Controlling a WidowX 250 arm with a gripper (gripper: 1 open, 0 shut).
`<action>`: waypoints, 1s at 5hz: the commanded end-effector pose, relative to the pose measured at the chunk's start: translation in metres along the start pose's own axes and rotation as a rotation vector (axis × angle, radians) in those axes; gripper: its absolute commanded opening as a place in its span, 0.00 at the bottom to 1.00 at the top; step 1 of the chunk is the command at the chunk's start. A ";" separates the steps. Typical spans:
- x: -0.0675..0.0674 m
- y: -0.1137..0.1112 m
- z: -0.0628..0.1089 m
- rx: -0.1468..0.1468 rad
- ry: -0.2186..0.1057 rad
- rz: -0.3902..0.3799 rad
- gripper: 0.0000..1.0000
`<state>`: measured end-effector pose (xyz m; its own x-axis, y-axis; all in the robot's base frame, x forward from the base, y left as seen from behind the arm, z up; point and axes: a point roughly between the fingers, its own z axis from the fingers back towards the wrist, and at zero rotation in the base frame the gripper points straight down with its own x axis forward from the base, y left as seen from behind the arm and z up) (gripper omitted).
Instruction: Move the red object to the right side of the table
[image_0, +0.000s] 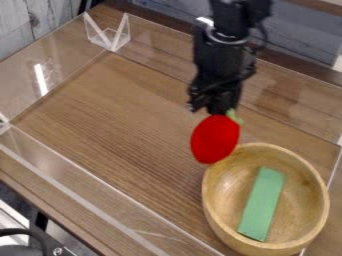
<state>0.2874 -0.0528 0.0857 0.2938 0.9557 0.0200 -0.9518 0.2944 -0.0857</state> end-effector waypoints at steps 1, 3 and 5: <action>-0.017 -0.018 0.003 -0.040 0.000 0.020 0.00; -0.016 -0.027 -0.013 -0.039 -0.001 0.055 0.00; -0.018 -0.030 -0.028 -0.016 0.007 0.078 0.00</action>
<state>0.3084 -0.0739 0.0516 0.2280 0.9736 0.0103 -0.9712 0.2281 -0.0691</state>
